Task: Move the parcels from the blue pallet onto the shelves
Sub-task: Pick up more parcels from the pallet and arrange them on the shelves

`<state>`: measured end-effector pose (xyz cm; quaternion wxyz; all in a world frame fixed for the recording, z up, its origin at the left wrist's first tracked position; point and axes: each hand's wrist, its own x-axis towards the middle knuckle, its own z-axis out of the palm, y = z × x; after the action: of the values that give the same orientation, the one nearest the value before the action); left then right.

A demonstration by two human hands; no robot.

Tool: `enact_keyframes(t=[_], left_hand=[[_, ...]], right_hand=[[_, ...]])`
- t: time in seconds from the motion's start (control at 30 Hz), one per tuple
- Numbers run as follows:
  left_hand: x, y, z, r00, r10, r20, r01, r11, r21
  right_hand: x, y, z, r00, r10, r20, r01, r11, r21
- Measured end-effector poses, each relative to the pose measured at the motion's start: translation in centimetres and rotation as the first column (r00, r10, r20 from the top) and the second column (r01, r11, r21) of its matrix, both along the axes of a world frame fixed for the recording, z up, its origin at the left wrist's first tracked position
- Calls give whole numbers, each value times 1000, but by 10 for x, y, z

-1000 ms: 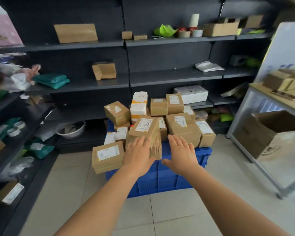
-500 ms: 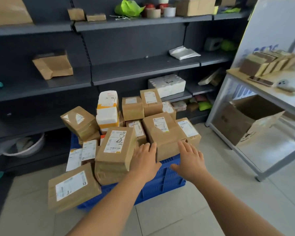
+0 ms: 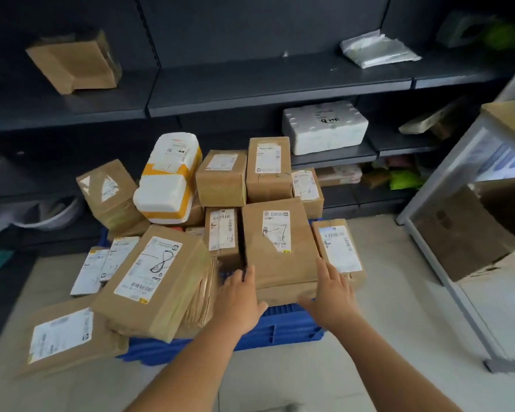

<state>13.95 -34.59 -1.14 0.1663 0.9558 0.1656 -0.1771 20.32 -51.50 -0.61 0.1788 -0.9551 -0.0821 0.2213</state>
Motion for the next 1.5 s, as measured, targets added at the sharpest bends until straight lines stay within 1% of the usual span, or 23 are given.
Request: enact_keyframes(t=[0.1,0.17,0.4,0.5,0.73,0.93,1.07,1.3,1.5], left_hand=[[20,-9,-23,992,108,-58,-111,993,-45],[31,-13,-34,983,168,-68,-174,981,-87],[50,-19,-57,942,335,-24,-333,923,-194],[50,-19,-60,927,374,6,-365,907,-211],[21,-19,-52,929,368,28,-348,899,-266],[-29,-26,-34,935,355,24,-331,892,-307],[-68,-37,-17,940,339,45,-306,893,-331],[-146,-60,32,929,321,183,-249,910,-332],[-205,-79,76,894,340,293,-238,912,-333]], right_hand=[[27,1,-22,999,-3,-53,4,1000,28],[39,4,-35,997,12,-70,-8,999,53],[57,11,-61,992,47,-117,-40,997,63],[57,11,-67,993,54,-103,-47,996,76],[33,1,-60,994,81,-79,-73,991,110],[-19,-11,-42,995,42,-91,-31,992,124],[-60,-26,-24,998,25,-61,-17,990,137],[-136,-52,20,1000,-1,8,-1,972,236],[-190,-71,67,993,21,114,-50,966,255]])
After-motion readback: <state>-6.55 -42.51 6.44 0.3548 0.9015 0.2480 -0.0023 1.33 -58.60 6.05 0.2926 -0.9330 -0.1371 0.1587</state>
